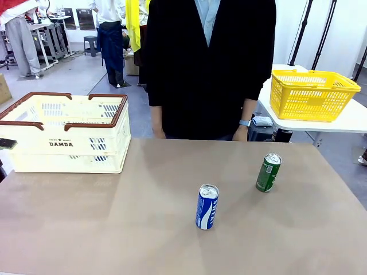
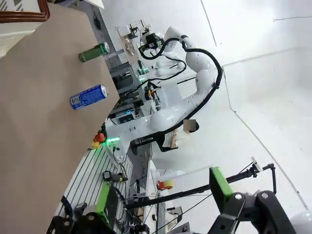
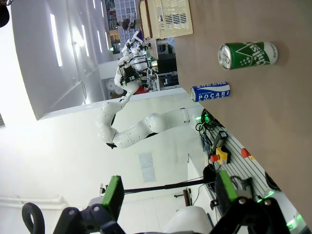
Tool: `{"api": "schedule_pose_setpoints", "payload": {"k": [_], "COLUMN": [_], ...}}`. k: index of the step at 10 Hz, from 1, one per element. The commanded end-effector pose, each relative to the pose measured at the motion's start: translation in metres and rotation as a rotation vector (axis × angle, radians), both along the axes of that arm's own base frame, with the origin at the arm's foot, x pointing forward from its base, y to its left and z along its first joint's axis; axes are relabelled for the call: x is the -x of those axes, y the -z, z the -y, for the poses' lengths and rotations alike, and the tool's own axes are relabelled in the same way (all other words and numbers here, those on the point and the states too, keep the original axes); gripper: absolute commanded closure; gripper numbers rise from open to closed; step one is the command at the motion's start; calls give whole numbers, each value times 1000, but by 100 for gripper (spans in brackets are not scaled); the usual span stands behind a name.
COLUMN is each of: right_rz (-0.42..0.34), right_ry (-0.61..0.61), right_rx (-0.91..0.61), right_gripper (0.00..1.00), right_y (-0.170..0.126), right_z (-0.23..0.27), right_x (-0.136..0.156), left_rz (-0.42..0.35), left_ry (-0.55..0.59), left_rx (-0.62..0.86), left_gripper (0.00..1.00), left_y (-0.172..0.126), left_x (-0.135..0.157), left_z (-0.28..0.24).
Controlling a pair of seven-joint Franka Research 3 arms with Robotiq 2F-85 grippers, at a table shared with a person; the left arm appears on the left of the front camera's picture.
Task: Place the drinks into the Shopping basket.
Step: Pick up one drink and place it into the Shopping basket.
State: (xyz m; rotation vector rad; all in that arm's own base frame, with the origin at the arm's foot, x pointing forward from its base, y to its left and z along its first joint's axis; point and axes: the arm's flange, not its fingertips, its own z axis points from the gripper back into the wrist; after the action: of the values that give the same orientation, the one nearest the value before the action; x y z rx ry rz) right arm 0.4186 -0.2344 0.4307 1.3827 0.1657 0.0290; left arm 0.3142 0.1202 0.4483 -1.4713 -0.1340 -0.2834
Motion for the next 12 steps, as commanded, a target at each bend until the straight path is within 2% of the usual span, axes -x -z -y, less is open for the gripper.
{"api": "schedule_pose_setpoints", "payload": {"k": [1, 12], "right_rz": [-18, -18], "right_ry": [2, 2], "right_rx": [5, 5], "right_gripper": [0, 0], "right_y": [-8, -8], "right_z": [5, 5], "right_x": [0, 0], "left_rz": [19, 19], "left_ry": [-2, -2], "left_rx": [-12, -12], "left_gripper": [0, 0], "left_y": [0, 0], "left_x": [6, 6], "left_z": [4, 4]}}
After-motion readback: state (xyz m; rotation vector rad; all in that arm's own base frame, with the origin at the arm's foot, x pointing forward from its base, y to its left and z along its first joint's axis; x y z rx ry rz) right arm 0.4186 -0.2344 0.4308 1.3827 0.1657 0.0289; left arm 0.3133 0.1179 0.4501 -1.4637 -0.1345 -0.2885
